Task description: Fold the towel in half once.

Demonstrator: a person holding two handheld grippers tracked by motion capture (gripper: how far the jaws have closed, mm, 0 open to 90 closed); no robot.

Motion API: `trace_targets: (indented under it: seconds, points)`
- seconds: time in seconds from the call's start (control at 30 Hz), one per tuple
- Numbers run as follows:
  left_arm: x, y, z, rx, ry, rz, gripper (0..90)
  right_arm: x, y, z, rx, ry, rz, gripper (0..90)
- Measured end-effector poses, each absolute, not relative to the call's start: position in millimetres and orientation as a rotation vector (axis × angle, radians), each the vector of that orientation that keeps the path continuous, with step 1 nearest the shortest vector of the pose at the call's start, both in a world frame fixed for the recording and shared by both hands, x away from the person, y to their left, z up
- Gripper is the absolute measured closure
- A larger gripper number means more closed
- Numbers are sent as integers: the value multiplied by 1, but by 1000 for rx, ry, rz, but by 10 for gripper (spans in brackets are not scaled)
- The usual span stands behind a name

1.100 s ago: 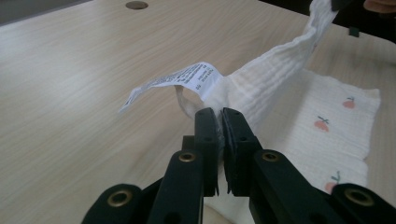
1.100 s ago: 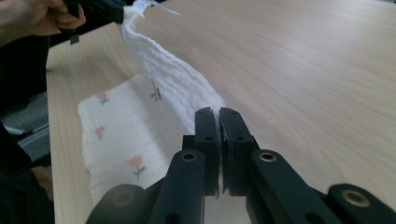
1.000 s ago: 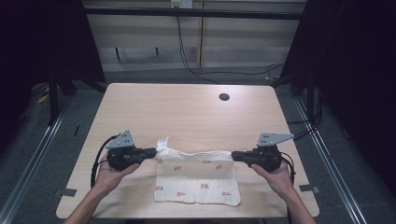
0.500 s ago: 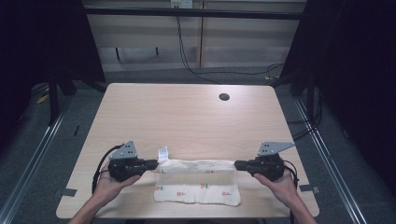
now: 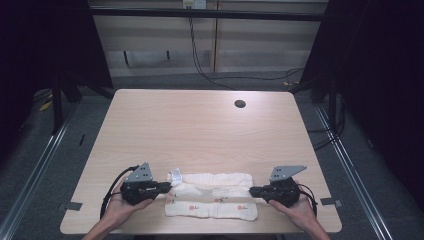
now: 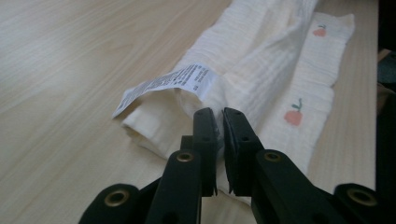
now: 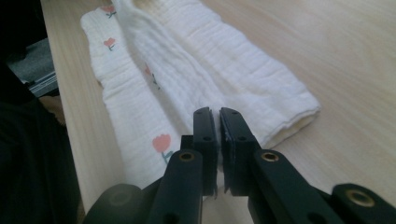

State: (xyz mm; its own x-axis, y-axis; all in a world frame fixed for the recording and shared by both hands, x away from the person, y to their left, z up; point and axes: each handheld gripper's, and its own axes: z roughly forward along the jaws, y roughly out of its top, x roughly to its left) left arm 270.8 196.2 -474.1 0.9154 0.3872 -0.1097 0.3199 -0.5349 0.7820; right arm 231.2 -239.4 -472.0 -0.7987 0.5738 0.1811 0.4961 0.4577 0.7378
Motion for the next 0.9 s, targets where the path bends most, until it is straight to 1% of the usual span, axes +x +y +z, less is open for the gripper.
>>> trace_targets:
  seconds: [0.1, 0.2, 0.33, 0.5, 0.67, 0.73, 0.8, 0.9]
  points:
    - [266, 198, -476, 2189, 495, 83, 828, 228, -238, -477, 945, 2639, 1237, 820]
    - [263, 199, -479, 2206, 513, 64, 824, 226, -238, -478, 948, 2644, 1234, 819]
    - [256, 199, -481, 2221, 493, 36, 789, 223, -238, -479, 962, 2644, 1232, 782]
    - [251, 195, -481, 2248, 476, 10, 775, 221, -236, -481, 962, 2678, 1219, 795]
    - [250, 202, -475, 2207, 477, -2, 740, 217, -237, -477, 947, 2671, 1232, 765]
    - [250, 206, -474, 2200, 492, 12, 718, 214, -240, -475, 953, 2657, 1259, 744]
    - [252, 209, -474, 2173, 490, -6, 665, 212, -242, -472, 967, 2640, 1306, 726]
    - [256, 209, -474, 2164, 524, 8, 660, 213, -242, -466, 968, 2596, 1331, 721]
